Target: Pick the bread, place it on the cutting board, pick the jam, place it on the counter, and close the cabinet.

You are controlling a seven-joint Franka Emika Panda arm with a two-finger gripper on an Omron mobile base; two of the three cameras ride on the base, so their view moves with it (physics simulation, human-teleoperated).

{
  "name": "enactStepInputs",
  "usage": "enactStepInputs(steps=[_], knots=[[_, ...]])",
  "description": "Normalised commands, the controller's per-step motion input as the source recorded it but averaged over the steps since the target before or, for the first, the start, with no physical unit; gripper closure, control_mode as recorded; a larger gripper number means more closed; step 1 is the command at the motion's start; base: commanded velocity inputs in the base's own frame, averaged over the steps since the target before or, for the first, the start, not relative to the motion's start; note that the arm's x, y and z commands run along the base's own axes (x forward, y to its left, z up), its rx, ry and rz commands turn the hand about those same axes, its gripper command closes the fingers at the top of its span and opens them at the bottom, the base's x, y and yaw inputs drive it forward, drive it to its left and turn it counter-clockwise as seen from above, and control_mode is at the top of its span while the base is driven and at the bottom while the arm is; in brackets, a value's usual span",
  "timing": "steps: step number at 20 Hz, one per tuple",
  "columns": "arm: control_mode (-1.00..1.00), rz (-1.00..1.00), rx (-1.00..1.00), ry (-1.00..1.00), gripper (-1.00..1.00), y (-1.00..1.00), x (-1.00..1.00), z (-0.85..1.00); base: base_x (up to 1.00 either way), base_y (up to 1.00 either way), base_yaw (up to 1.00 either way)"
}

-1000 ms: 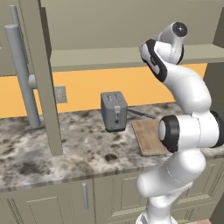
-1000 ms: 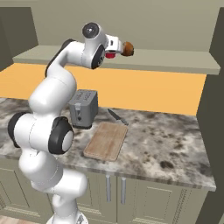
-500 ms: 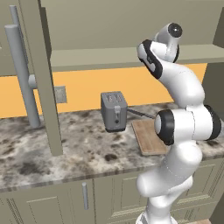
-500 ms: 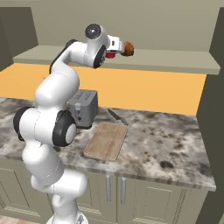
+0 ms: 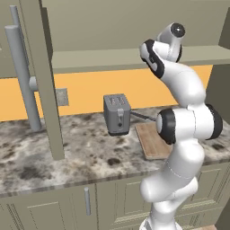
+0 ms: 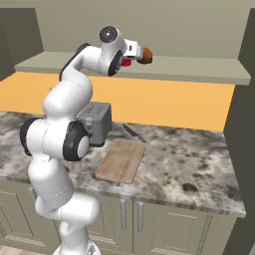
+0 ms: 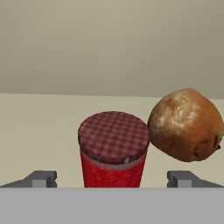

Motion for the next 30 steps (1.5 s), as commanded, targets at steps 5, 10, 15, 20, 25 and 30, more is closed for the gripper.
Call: enactStepInputs(steps=[5,10,15,20,25,30], knots=[[-1.0,0.0,0.0,0.01,-1.0,0.0,0.18,-0.05,0.0,0.0,0.0],[-1.0,0.0,0.0,0.04,-1.0,0.0,0.14,-0.1,0.0,0.0,0.0],[-1.0,0.0,0.0,0.02,1.0,0.0,0.23,-0.13,0.0,0.0,0.0],[-1.0,0.0,0.0,0.0,1.0,0.0,0.19,-0.04,0.0,0.0,0.0],[-1.0,0.0,0.0,0.0,1.0,-0.02,-0.09,0.0,0.0,0.0,0.0],[-1.0,0.0,0.0,0.0,1.0,0.0,-0.48,0.0,0.0,0.0,0.0]])
